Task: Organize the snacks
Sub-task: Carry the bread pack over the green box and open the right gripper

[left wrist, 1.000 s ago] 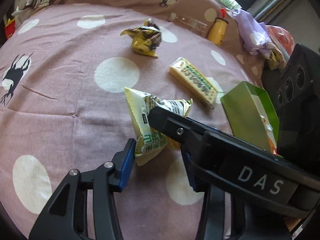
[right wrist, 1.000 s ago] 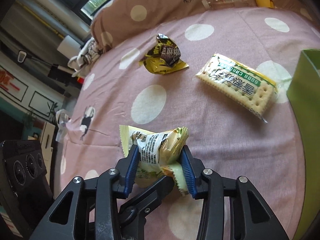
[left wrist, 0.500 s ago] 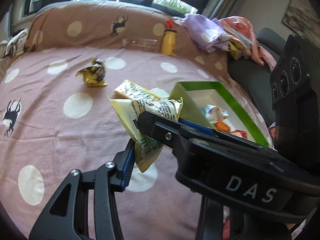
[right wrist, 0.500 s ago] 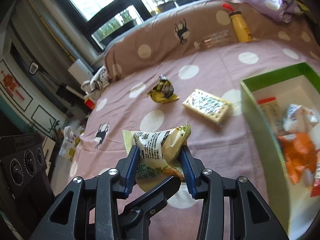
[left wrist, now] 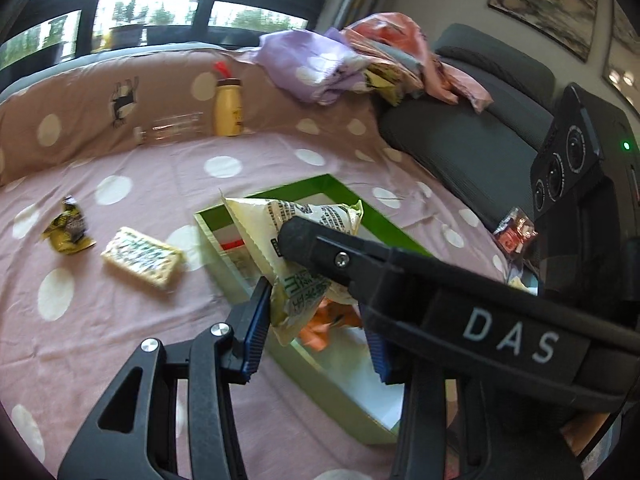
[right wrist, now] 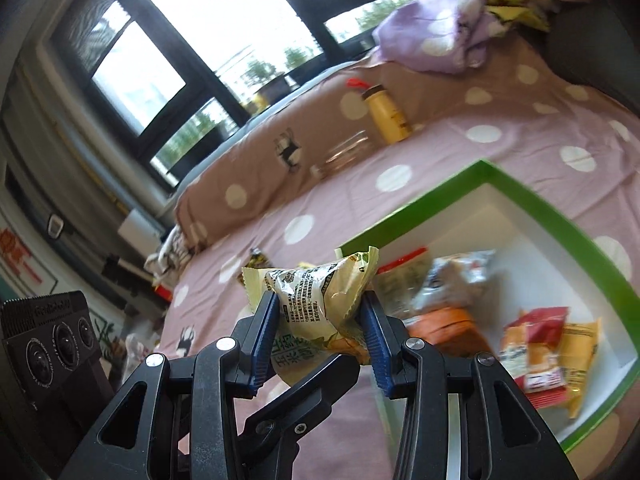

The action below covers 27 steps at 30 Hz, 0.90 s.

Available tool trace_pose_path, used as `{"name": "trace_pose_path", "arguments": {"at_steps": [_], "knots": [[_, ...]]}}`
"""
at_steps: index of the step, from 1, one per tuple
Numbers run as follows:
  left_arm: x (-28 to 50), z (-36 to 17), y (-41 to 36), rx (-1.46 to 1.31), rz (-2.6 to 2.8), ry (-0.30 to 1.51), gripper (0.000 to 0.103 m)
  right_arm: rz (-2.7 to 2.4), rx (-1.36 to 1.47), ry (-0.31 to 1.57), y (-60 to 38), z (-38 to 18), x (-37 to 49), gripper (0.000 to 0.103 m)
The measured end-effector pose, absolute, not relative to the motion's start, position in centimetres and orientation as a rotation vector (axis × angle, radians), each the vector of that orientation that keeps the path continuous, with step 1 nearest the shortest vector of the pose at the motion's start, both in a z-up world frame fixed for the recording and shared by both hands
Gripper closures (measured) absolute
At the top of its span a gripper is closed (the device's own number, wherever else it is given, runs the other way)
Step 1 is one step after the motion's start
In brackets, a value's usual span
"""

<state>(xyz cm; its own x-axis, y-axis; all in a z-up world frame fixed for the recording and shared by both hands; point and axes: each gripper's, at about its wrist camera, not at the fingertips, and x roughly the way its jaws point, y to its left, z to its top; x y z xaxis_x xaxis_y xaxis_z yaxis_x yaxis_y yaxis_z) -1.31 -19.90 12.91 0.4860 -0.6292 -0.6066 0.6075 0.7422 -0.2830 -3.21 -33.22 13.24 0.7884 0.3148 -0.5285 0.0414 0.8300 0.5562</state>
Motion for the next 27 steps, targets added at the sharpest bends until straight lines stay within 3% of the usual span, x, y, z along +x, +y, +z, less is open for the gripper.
{"name": "trace_pose_path", "arguments": {"at_steps": [14,17,22,25,27], "knots": [[0.6,9.3,-26.4,-0.034,-0.875,0.889,0.061,-0.099,0.725,0.767,-39.5,9.6,-3.1,0.058],[0.3,9.1,-26.4,-0.020,-0.871,0.881,0.057,-0.150,0.692,0.775,-39.7,9.6,-3.1,0.058],[-0.1,9.9,-25.0,-0.020,-0.831,0.836,0.034,-0.167,0.679,0.726,-39.9,10.4,-3.7,0.056],[-0.4,10.8,-22.9,-0.024,-0.787,0.803,0.025,-0.167,0.663,0.696,-39.7,10.9,-3.8,0.042],[-0.4,11.2,-21.0,-0.020,-0.741,0.789,0.022,-0.160,0.650,0.683,-39.3,11.2,-3.7,0.038]]}}
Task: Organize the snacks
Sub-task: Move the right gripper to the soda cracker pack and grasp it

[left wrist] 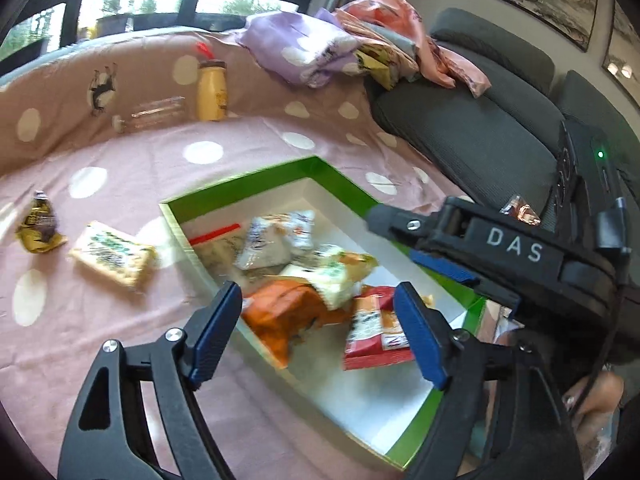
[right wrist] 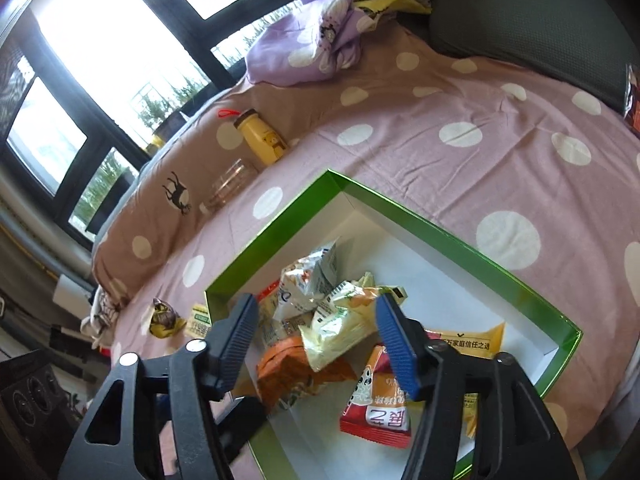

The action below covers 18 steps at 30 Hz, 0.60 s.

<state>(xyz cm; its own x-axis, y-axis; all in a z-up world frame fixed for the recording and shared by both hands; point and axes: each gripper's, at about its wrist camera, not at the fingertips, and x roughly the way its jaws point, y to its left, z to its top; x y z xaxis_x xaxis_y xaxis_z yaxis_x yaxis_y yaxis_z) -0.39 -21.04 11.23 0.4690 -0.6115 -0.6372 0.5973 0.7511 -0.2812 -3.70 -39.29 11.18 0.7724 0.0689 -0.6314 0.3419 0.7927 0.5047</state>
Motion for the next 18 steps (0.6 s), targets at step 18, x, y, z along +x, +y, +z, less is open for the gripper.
{"name": "trace_pose_path", "arguments": {"at_steps": [18], "knots": [[1.9,8.5,-2.0,-0.169,-0.274,0.859,0.014,-0.006,0.482,0.694,-32.0,11.8,-1.3,0.019]]}}
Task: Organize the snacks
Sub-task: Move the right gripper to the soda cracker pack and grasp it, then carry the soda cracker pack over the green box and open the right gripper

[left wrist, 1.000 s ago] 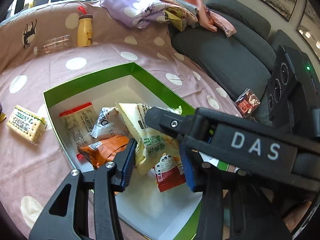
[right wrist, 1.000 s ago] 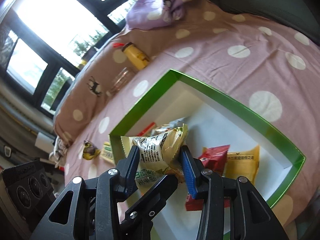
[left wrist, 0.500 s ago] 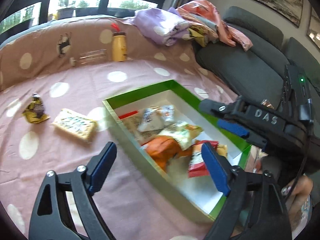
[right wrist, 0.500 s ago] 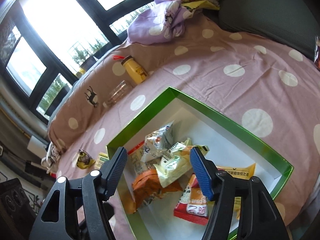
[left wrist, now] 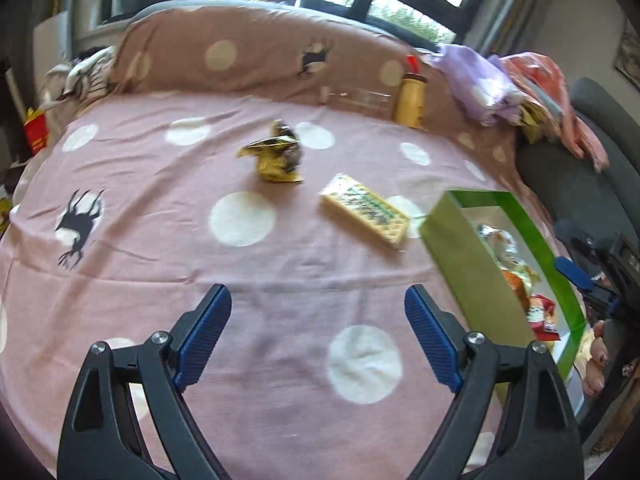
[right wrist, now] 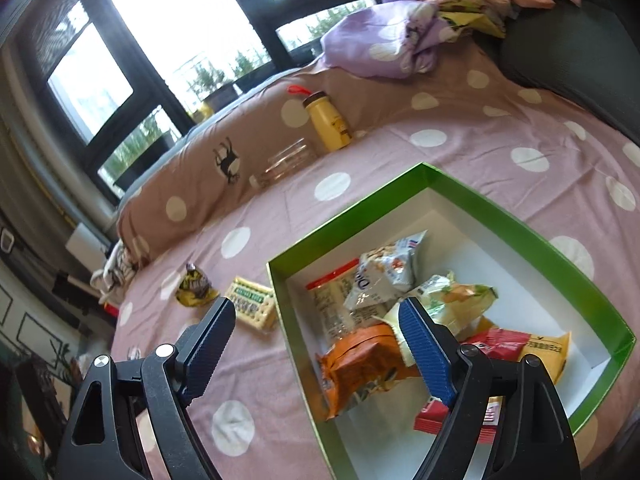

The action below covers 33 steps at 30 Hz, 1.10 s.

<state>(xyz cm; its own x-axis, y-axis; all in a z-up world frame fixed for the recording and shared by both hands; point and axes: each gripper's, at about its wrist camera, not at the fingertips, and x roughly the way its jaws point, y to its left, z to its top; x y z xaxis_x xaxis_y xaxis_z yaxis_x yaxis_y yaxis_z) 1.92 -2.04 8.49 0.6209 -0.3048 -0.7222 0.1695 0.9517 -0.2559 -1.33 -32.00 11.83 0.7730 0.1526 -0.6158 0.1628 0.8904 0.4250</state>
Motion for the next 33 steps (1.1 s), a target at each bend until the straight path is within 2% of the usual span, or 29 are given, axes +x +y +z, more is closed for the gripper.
{"name": "trace_pose_path", "arguments": {"at_steps": [5,9,15,20,25,30,32,33], "knots": [[1.9,9.2,0.7,-0.210,-0.247,0.815,0.014,0.096,0.468,0.710,-29.1,11.9,-0.6,0.019],[2.2,8.8,2.6,-0.249,-0.188,0.822,0.014,0.154,0.364,0.799,-25.5,12.2,1.5,0.019],[3.4,7.6,4.6,-0.248,-0.079,0.861,0.014,0.266,0.002,0.977,-17.3,12.8,8.5,0.019],[4.4,6.5,5.6,-0.279,-0.049,0.918,0.014,0.329,-0.227,1.193,-13.2,8.5,15.9,0.019],[5.2,5.6,5.7,-0.295,-0.064,0.973,0.014,0.254,-0.224,1.310,-14.3,4.3,21.0,0.019],[5.6,5.4,5.8,-0.297,-0.060,0.991,0.014,0.291,-0.123,1.367,-15.2,2.4,21.9,0.019],[5.7,5.3,5.7,-0.299,-0.068,0.999,0.014,0.260,-0.143,1.345,-15.3,2.3,21.4,0.030],[5.7,5.3,5.6,-0.298,-0.075,1.003,0.014,0.257,-0.137,1.336,-15.4,2.4,21.1,0.032]]}}
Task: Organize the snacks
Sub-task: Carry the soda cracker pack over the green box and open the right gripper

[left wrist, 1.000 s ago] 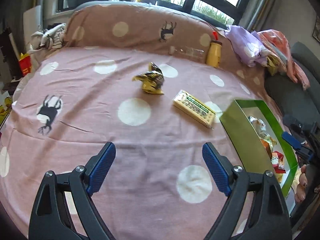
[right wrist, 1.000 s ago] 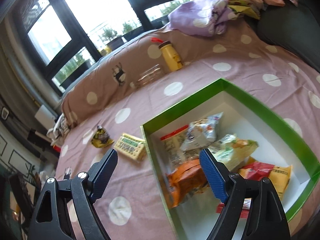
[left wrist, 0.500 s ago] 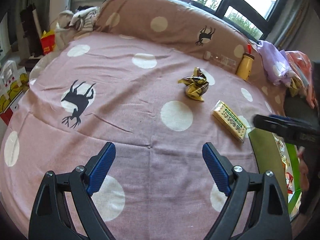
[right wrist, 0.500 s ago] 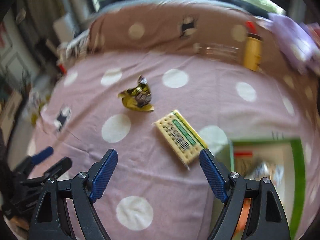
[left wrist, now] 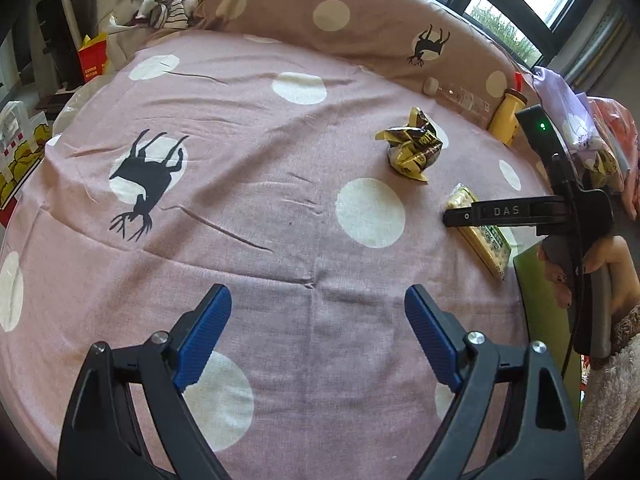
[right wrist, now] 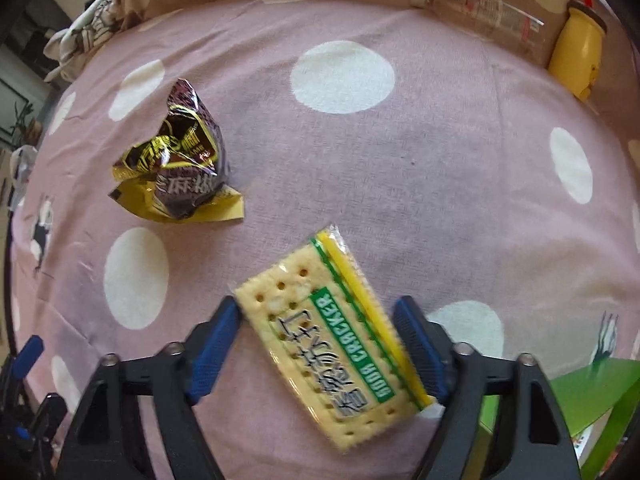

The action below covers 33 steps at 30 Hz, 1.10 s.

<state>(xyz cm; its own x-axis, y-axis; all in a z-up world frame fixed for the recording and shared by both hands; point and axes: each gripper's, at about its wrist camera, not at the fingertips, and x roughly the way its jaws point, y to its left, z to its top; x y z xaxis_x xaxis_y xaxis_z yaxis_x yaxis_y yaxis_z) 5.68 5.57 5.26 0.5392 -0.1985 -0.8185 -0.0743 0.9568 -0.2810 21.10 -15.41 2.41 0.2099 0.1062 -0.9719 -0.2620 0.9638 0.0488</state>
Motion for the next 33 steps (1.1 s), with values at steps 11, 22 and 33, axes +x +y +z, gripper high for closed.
{"name": "trace_pose_path", "arguments": {"at_steps": [11,22,33], "knots": [[5.0,4.7,2.0,-0.292,-0.262,1.070,0.014,0.416,0.371,1.316,-16.9,2.5,13.0,0.039],[3.8,4.0,-3.0,-0.257,-0.513,1.113,0.024,0.373,0.622,1.194,-19.9,2.2,7.5,0.041],[2.9,5.6,-5.1,-0.300,-0.685,1.028,0.079,0.386,0.678,1.084,-21.0,5.2,6.1,0.041]]}}
